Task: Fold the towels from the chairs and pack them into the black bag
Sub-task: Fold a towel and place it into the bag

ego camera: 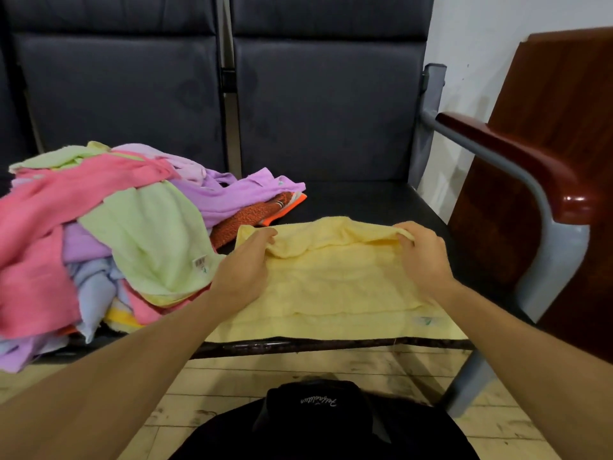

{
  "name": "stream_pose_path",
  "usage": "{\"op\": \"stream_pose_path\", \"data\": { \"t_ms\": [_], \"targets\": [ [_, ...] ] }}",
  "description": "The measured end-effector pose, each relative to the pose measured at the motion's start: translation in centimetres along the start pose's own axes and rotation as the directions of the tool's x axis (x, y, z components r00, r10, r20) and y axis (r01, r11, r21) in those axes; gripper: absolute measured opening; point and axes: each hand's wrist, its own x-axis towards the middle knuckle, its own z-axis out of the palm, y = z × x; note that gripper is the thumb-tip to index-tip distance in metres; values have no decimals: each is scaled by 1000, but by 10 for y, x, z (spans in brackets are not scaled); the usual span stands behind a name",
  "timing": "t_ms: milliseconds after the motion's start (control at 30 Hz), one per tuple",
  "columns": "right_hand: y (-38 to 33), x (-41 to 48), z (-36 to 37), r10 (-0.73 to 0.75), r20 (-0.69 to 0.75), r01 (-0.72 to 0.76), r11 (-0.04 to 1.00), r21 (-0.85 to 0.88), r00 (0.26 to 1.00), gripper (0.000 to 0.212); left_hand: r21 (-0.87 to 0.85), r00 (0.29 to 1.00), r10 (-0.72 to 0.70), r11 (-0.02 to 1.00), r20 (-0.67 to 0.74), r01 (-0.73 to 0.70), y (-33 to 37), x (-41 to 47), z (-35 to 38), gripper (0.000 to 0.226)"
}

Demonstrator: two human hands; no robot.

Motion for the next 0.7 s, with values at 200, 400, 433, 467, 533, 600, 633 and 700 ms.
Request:
{"op": "stream_pose_path", "data": {
  "t_ms": [200,400,433,467,533,600,633,700],
  "targets": [
    [-17,-16,-34,-2,-221,24,995,97,975,29,-127,969,2,991,-249,-35,11,-20,-30,24],
    [-6,-41,-61,-176,-66,175,984,-30,982,22,-140,994,-31,990,-101,17,14,-56,-52,19],
    [-1,-46,-65,-188,10,188,977,-97,982,20,-98,999,-42,994,-26,39,12,-62,-52,19],
    [6,-50,-68,-192,90,206,963,-176,977,18,-39,998,-38,998,45,40,10,-67,-52,19],
    [20,-58,-70,-165,247,240,918,-315,955,18,54,990,4,998,141,-11,6,-74,-56,21],
    [29,-63,-71,-147,340,267,901,-342,929,20,117,974,36,991,225,-64,5,-76,-60,25],
    [30,-64,-71,-147,358,270,908,-322,922,22,140,964,29,988,263,-68,4,-76,-61,26],
    [29,-65,-69,-136,374,256,921,-292,917,26,139,956,-17,990,292,-24,4,-73,-63,27]
  ]
}}
